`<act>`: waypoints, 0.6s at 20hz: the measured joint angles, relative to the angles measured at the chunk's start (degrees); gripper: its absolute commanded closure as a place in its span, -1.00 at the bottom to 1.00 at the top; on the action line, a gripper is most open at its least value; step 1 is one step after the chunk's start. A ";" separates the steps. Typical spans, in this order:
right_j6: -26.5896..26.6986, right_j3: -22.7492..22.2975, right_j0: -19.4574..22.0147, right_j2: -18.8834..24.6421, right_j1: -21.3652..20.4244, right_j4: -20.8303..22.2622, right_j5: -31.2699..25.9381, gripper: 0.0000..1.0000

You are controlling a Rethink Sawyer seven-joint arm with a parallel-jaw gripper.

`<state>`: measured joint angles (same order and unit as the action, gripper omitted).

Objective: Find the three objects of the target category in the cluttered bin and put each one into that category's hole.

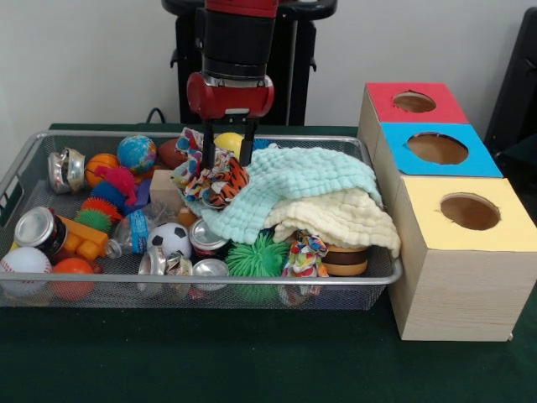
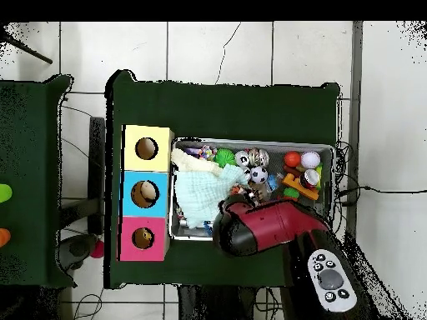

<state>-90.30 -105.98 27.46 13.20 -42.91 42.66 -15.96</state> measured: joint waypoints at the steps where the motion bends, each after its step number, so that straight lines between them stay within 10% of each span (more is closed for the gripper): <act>1: 0.00 0.12 0.00 0.01 -0.03 0.06 -0.02 -1.00; 12: 0.00 2.10 0.80 -0.01 0.47 1.56 -0.01 -1.00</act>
<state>-90.30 -103.88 28.26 13.19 -42.44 44.22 -15.97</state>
